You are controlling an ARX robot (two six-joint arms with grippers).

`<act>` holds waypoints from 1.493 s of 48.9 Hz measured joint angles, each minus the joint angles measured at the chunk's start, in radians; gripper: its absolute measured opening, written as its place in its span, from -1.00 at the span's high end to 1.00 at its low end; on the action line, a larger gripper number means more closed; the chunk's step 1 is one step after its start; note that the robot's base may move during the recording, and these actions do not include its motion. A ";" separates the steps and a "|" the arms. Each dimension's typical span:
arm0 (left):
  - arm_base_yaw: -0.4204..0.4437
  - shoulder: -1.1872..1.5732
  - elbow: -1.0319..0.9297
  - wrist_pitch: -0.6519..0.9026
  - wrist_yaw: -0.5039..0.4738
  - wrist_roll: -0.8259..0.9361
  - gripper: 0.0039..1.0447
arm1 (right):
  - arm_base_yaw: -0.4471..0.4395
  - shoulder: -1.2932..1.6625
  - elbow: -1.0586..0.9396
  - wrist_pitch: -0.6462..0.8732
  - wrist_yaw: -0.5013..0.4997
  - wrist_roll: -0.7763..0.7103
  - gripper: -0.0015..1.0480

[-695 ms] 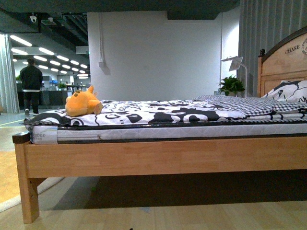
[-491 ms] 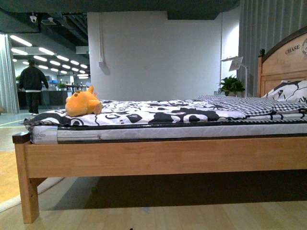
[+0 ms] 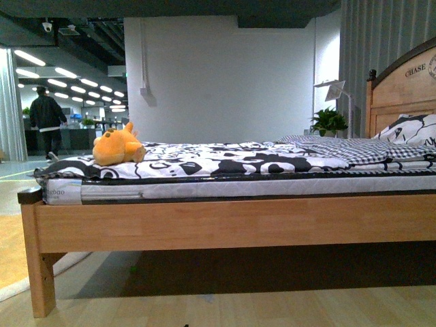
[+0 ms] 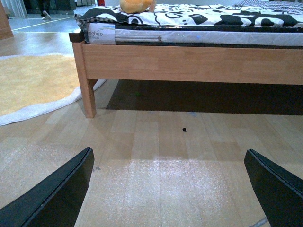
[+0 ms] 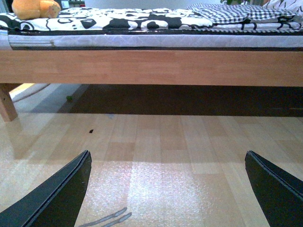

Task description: Put away toys

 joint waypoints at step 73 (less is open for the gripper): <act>0.000 0.000 0.000 0.000 0.000 0.000 -0.89 | 0.000 0.000 0.000 0.000 0.000 0.000 -0.87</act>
